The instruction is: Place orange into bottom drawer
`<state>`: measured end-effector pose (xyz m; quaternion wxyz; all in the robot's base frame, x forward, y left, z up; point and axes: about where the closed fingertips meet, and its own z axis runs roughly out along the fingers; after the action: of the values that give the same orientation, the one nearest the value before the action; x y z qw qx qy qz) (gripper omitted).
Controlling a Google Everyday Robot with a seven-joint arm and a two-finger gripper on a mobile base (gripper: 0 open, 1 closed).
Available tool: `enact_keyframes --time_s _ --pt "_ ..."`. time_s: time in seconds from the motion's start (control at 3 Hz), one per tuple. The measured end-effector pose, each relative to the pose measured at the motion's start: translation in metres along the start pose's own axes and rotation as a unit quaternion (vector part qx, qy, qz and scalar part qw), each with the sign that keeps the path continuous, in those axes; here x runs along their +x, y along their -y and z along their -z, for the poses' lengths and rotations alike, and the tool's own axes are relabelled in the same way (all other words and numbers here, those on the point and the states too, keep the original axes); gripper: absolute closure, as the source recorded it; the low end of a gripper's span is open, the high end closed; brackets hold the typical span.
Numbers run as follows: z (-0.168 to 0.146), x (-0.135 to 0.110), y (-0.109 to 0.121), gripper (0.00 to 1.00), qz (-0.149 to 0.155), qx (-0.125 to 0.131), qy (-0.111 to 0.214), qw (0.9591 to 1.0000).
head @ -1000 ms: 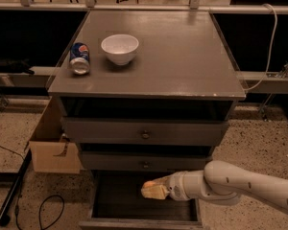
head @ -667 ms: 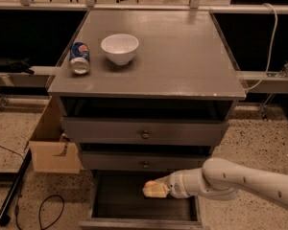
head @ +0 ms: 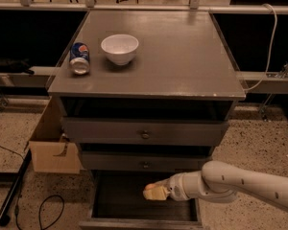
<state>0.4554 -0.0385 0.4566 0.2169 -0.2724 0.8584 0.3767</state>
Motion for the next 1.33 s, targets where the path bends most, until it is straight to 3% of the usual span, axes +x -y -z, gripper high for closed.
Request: enact_keyframes --time_s 0.33,1.33 --pt "-0.011 0.018 0.014 1.00 -0.015 -0.005 0.004 0.9999" --pt "-0.052 0.075 0.102 1.00 -0.077 -0.005 -0.002 0.9970"
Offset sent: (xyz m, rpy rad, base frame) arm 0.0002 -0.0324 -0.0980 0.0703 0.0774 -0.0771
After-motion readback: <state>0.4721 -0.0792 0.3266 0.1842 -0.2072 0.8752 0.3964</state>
